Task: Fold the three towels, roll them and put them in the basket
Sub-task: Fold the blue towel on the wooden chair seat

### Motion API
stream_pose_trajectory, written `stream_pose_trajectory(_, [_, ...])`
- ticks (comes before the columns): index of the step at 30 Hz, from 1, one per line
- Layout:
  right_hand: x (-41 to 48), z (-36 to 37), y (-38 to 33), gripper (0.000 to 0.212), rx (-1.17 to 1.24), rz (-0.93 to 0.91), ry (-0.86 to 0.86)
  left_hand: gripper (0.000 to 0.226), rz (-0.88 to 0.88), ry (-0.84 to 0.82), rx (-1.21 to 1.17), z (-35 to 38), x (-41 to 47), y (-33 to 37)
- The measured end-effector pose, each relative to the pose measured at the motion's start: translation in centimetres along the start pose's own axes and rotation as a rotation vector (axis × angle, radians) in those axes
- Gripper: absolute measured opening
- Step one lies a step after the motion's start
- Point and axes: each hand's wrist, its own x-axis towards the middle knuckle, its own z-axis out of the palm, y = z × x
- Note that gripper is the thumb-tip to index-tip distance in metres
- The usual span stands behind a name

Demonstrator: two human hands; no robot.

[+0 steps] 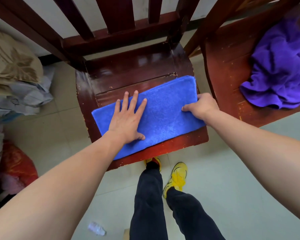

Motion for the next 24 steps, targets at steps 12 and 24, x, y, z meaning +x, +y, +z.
stream_pose_trajectory(12, [-7.8, -2.6, -4.0, 0.039, 0.229, -0.465, -0.099, 0.049, -0.525, 0.275, -0.488, 1.2, -9.2, -3.4])
stream_pose_trajectory(24, [-12.6, 12.8, -9.9, 0.024, -0.275, -0.657, -0.205, 0.029, -0.869, 0.354, -0.81, 5.4, -15.6, -5.9])
